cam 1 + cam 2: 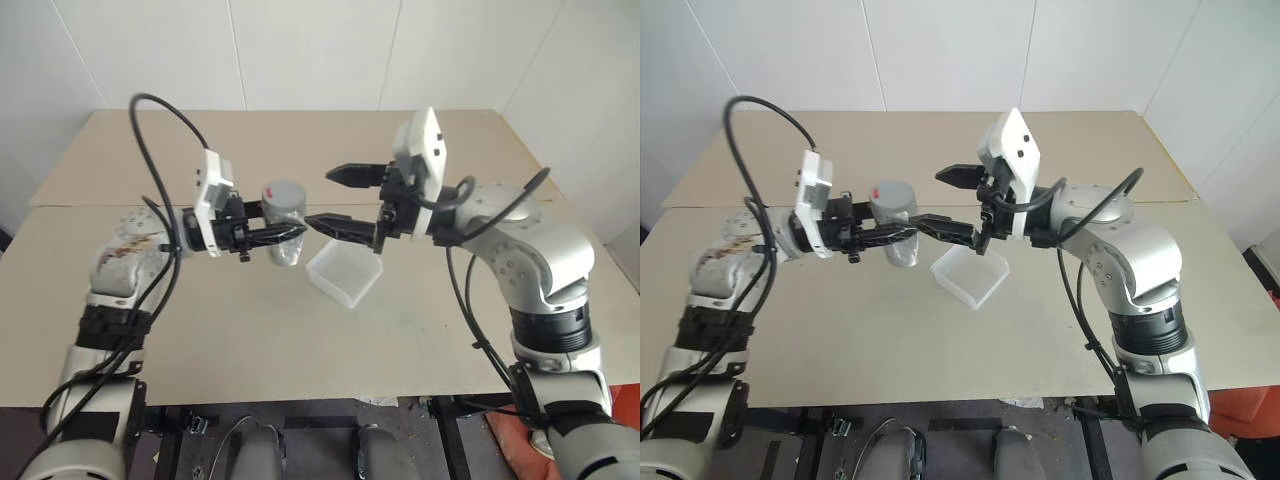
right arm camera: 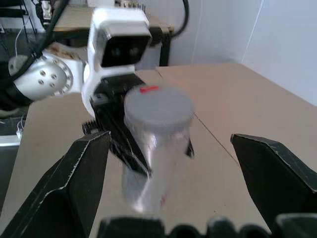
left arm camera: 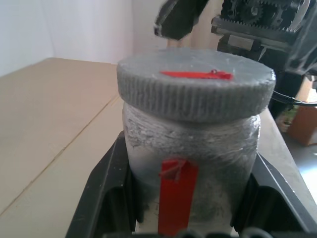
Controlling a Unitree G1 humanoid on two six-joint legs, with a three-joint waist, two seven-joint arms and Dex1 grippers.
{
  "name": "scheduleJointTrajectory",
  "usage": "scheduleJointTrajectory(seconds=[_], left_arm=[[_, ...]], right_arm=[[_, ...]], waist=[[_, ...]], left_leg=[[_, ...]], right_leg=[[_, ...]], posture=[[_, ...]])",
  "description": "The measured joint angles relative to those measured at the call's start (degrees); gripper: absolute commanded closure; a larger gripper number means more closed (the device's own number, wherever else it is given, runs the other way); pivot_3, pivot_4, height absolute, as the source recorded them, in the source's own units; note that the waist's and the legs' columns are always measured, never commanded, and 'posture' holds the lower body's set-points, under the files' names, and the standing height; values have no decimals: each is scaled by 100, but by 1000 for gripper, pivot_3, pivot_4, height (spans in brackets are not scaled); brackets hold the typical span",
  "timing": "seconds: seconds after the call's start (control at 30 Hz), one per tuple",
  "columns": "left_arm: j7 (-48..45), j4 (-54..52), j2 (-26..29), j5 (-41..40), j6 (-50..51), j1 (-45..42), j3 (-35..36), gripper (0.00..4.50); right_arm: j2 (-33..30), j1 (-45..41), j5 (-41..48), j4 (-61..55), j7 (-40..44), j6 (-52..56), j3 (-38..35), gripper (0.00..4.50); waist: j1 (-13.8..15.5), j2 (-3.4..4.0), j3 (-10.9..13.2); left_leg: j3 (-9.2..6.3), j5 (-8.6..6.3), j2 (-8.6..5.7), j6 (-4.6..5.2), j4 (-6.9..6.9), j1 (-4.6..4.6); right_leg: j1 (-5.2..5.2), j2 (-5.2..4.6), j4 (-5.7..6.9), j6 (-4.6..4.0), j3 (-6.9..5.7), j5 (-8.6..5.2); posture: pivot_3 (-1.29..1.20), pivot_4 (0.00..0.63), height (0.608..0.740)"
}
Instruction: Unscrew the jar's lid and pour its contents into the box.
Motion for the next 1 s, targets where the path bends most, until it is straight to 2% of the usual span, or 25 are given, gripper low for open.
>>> scheduleJointTrajectory(seconds=[0.33,0.9,1.0], left_arm=[[-457,448,-452,167,-581,-219,-46,2570],[-625,491,-532,174,-784,-218,61,2570],[-643,491,-532,175,-784,-218,61,2570]], right_arm=[[432,-285,-59,290,-182,103,156,0],[687,-425,-168,683,-109,79,281,0],[687,-425,-177,684,-102,28,281,551]], waist=[[-11,0,0],[-13,1,1],[-14,1,1]], left_leg=[[-2,0,0,0,2,-1],[-4,0,0,0,2,-1],[-4,0,0,0,2,-1]], right_leg=[[-2,0,3,0,0,0],[-2,0,4,0,-1,0],[-2,0,4,0,-1,0]], posture=[[0,150,740],[0,150,740],[0,150,740]])
